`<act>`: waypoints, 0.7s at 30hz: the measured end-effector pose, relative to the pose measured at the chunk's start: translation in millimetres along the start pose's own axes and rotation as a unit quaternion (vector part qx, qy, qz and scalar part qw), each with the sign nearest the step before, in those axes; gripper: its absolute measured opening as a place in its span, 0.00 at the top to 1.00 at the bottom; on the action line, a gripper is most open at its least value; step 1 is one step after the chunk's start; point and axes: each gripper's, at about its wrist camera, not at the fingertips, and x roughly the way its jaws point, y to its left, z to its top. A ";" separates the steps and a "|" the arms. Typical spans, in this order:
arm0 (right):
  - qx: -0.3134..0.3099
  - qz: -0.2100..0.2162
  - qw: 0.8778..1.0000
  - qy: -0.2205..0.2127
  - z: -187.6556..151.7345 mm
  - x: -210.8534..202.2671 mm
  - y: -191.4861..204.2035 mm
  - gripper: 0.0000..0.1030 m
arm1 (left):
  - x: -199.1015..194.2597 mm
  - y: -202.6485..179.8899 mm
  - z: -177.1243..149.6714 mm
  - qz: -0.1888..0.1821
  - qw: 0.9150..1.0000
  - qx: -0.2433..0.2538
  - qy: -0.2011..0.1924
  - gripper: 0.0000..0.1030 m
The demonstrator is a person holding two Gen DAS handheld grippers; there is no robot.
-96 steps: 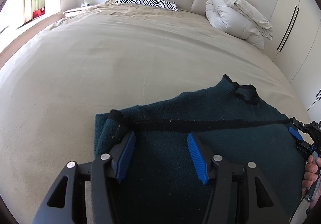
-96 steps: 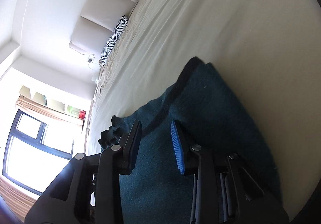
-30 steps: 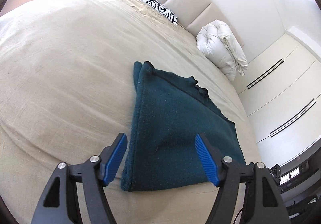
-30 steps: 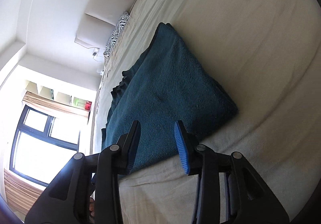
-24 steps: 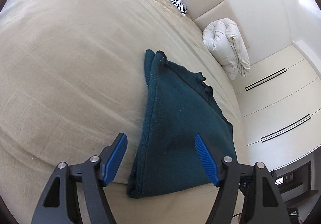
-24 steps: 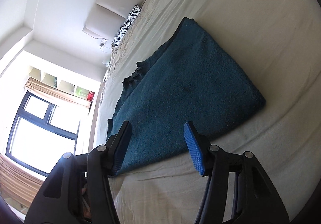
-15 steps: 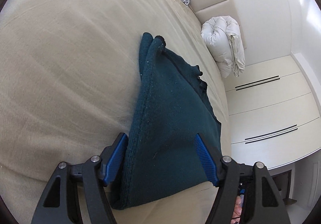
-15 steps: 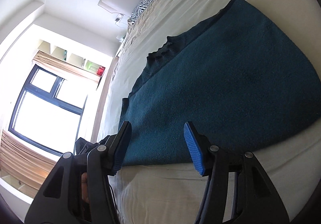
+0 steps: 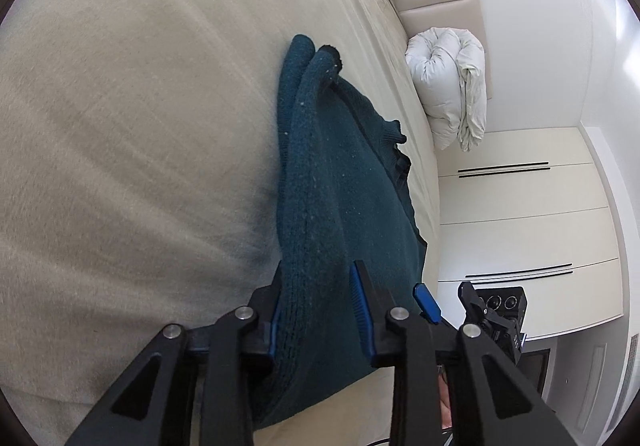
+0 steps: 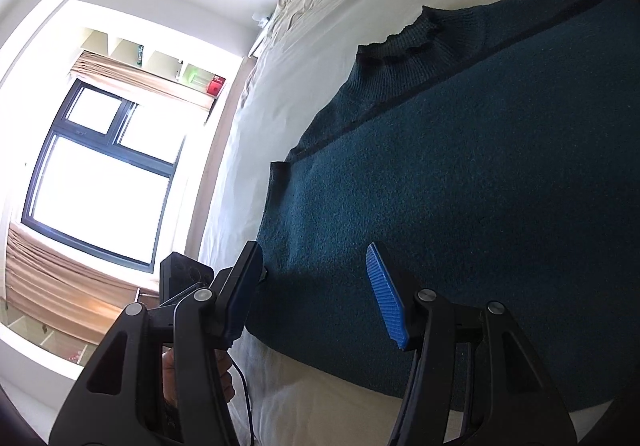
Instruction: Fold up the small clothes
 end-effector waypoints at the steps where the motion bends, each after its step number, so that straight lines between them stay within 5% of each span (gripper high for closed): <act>1: 0.002 0.001 1.000 0.006 1.9 8.9 -0.7 0.48 | -2.7 3.5 -0.6 -0.003 1.000 -0.003 -0.003 0.80; 9: 0.019 -0.016 0.998 0.053 6.8 65.2 -20.7 0.49 | -8.0 6.8 -3.5 -0.016 1.000 -0.011 -0.010 0.84; 15: 0.049 0.029 0.997 0.049 9.5 52.9 -37.4 0.49 | -9.7 -34.7 -5.3 -0.021 0.999 0.017 -0.017 0.84; 21: 0.092 0.073 0.993 -0.003 24.1 -1.5 -67.5 0.44 | 11.2 -111.5 -17.0 -0.023 0.996 0.082 -0.008 0.85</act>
